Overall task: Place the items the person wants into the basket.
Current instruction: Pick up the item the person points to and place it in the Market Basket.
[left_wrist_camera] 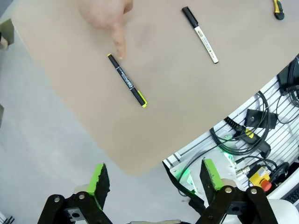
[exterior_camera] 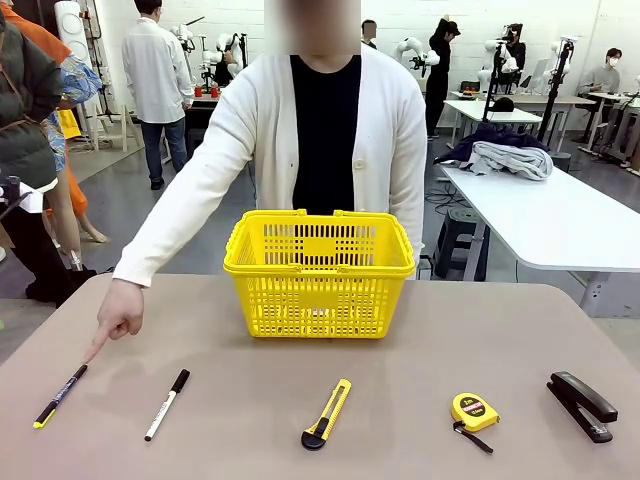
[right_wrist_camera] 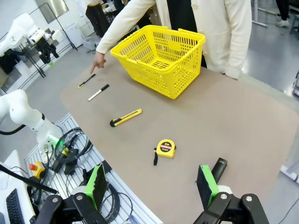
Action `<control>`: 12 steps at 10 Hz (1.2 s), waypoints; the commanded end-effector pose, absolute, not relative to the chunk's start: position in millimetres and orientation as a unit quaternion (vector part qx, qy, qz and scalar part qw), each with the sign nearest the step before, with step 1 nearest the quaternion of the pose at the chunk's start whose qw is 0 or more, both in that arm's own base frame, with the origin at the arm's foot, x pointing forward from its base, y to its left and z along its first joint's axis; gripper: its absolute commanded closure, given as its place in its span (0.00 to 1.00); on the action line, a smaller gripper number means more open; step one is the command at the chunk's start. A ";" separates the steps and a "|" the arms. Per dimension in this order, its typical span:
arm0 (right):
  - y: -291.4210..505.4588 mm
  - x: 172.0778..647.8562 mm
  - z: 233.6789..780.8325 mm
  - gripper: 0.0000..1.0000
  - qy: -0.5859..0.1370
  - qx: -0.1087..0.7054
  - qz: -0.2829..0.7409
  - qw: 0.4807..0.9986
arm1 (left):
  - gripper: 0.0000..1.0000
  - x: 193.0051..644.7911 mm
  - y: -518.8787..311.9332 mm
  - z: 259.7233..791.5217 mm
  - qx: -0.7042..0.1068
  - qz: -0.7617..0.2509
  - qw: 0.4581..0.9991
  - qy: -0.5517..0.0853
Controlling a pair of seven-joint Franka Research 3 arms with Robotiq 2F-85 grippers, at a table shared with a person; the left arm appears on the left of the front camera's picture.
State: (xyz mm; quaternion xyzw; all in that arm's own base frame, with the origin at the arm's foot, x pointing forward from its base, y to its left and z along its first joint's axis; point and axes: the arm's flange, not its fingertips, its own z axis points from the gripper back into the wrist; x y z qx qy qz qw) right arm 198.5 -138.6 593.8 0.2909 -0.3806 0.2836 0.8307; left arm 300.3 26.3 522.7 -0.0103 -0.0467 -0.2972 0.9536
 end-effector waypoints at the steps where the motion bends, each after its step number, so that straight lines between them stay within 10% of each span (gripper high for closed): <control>1: -137.2 199.0 593.4 0.00 -0.384 0.298 0.289 0.825 | 0.00 304.6 25.0 526.5 0.020 -0.274 0.957 -0.091; 12: -137.2 199.0 593.4 0.00 -0.384 0.298 0.289 0.825 | 0.00 294.2 -4.6 410.3 0.105 -0.206 0.968 -0.093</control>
